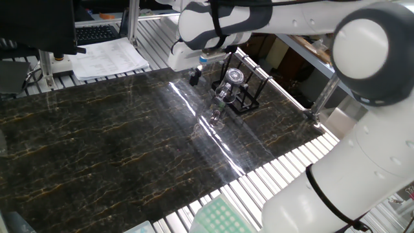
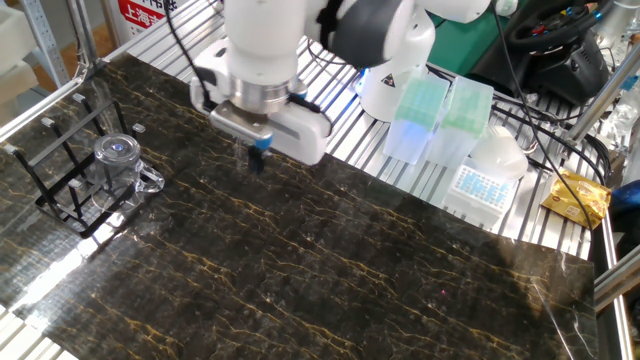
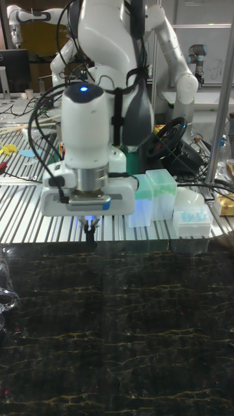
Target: Take the cup off the cup rack
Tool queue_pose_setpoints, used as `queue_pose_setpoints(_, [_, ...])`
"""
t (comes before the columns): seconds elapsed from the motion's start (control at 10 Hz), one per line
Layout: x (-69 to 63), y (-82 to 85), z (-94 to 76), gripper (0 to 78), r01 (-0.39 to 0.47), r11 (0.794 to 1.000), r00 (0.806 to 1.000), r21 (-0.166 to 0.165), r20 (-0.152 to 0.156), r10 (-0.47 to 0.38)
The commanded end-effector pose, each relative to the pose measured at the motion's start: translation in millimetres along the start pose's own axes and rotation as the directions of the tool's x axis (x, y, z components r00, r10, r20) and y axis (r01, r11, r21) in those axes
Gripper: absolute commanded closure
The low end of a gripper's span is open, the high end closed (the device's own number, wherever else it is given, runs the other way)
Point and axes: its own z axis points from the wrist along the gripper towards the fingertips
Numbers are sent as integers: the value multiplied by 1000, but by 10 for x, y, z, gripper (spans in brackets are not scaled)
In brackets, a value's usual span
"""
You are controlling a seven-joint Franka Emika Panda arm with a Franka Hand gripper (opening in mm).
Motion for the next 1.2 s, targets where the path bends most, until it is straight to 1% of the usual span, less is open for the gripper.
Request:
queue_pose_setpoints(0.1, [-95, -222, 156, 776, -29, 1000, 999, 8, 28, 29])
queue_pose_setpoints(0.2, [-132, -269, 178, 776, -37, 999, 999, 8, 33, 37])
queue_pose_setpoints(0.3, [-136, -274, 180, 776, -37, 999, 999, 8, 33, 37])
queue_pose_setpoints(0.4, [-194, -356, 221, 776, -38, 999, 999, 7, 34, 38])
queue_pose_setpoints(0.5, [-180, -386, 365, 776, -68, 998, 995, 3, 78, 68])
queue_pose_setpoints(0.6, [-128, -350, 470, 776, -95, 995, 991, 13, 99, 93])
queue_pose_setpoints(0.7, [-129, -337, 470, 776, -101, 995, 992, 2, 78, 101])
queue_pose_setpoints(0.8, [-156, -347, 438, 776, -100, 995, 995, -17, 29, 100])
queue_pose_setpoints(0.9, [-186, -347, 397, 776, -98, 995, 995, -26, -4, 98])
queue_pose_setpoints(1.0, [-198, -321, 380, 776, -108, 994, 994, -25, -7, 107])
queue_pose_setpoints(1.1, [-232, -225, 352, 776, -128, 992, 992, -16, -12, 128])
queue_pose_setpoints(1.2, [-235, -219, 349, 776, -150, 989, 988, -16, -28, 150])
